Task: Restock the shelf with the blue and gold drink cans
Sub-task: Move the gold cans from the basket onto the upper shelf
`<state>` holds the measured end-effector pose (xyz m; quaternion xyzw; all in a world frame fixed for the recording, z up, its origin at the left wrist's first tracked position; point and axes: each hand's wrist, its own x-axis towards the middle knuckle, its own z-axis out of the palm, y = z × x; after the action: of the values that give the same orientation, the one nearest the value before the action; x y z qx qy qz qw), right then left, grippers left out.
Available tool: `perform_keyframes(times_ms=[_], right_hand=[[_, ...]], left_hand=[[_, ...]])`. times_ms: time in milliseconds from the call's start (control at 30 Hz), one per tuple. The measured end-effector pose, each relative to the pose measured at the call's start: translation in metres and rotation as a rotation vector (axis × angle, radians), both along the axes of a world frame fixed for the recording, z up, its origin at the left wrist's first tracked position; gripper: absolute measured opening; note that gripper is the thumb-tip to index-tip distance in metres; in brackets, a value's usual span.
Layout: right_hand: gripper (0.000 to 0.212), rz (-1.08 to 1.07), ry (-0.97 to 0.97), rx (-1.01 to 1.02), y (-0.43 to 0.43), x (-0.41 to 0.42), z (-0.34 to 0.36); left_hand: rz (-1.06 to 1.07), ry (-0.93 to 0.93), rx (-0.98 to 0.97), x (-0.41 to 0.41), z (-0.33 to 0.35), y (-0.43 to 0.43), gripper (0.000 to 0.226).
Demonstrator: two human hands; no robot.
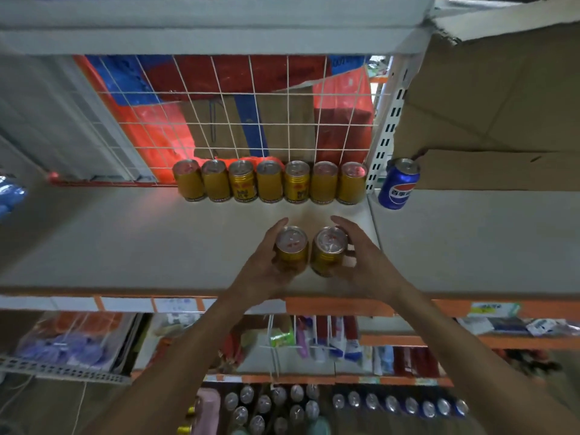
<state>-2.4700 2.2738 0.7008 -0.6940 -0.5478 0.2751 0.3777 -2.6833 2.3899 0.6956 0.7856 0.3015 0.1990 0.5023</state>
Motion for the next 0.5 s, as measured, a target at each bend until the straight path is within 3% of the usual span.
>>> perform_keyframes(times_ms=[167,500], right_hand=[[0.081,-0.023,-0.156,0.051,-0.005,-0.004,-0.003],[0.083,-0.093,-0.162,0.066,-0.005,-0.008,-0.008]], left_hand=[[0.052,-0.015,0.079,0.002,-0.007,-0.001,0.087],[0.058,-0.009,0.027,0.005,-0.012,0.005,0.092]])
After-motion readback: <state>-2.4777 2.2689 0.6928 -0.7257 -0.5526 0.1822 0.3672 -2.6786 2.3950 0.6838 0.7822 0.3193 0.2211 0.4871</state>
